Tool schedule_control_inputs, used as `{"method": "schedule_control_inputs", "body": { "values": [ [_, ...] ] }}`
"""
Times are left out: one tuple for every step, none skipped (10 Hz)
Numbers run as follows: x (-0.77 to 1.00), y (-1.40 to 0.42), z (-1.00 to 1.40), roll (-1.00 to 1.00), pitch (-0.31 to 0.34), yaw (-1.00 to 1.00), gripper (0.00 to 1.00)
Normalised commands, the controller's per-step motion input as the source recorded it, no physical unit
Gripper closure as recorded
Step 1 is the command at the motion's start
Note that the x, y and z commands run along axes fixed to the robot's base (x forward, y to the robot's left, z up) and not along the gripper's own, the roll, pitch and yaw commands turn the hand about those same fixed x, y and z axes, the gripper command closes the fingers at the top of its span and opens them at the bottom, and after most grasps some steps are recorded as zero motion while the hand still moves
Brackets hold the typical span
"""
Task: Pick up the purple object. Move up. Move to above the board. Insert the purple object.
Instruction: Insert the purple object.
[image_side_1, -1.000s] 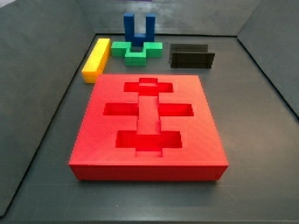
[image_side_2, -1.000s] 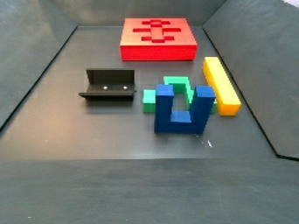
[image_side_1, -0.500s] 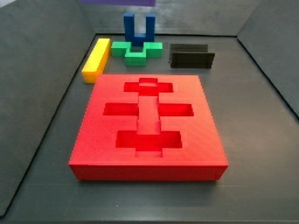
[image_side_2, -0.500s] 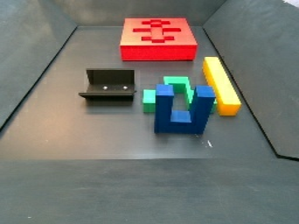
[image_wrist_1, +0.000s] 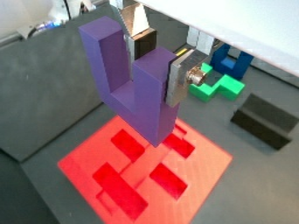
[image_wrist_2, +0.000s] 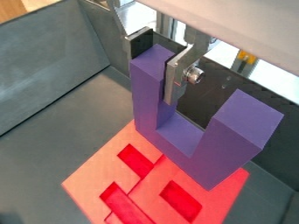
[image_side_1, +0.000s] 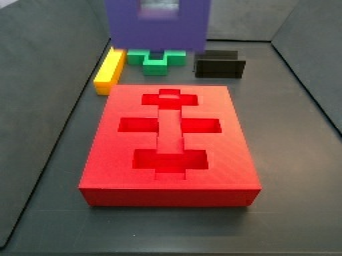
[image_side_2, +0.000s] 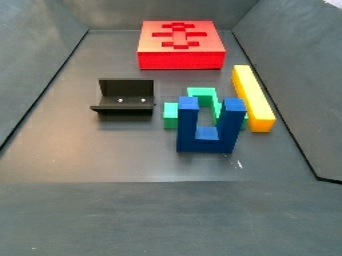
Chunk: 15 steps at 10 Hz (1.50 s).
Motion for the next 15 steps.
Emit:
{"method": "schedule_control_inputs", "body": {
  "values": [
    [0.53, -0.66, -0.51, 0.19, 0.001, 0.03, 1.00],
    [0.47, -0.65, -0.47, 0.10, 0.000, 0.11, 1.00],
    [0.46, -0.54, -0.41, 0.05, 0.000, 0.16, 1.00],
    [0.41, -0.40, -0.41, 0.00, -0.011, 0.23, 1.00],
    [0.52, -0.23, -0.40, 0.00, -0.007, 0.09, 1.00],
    [0.51, -0.19, -0.34, 0.00, 0.000, 0.00, 1.00],
    [0.28, -0.05, -0.42, 0.06, 0.046, 0.00, 1.00],
    [0.13, 0.00, -0.56, 0.15, 0.099, 0.11, 1.00],
    [0.00, -0.04, -0.36, 0.20, 0.150, 0.06, 1.00],
    [-0.05, -0.06, -0.30, 0.18, 0.126, 0.08, 1.00],
    [-0.13, -0.08, -0.34, 0.20, 0.107, 0.15, 1.00],
    [-0.20, -0.09, -0.40, 0.21, 0.080, 0.24, 1.00],
    [-0.14, -0.04, -0.38, 0.10, 0.031, 0.23, 1.00],
    [-0.02, 0.00, -0.32, 0.00, 0.000, 0.20, 1.00],
    [0.00, -0.02, -0.28, 0.00, 0.000, 0.15, 1.00]
  ]
}}
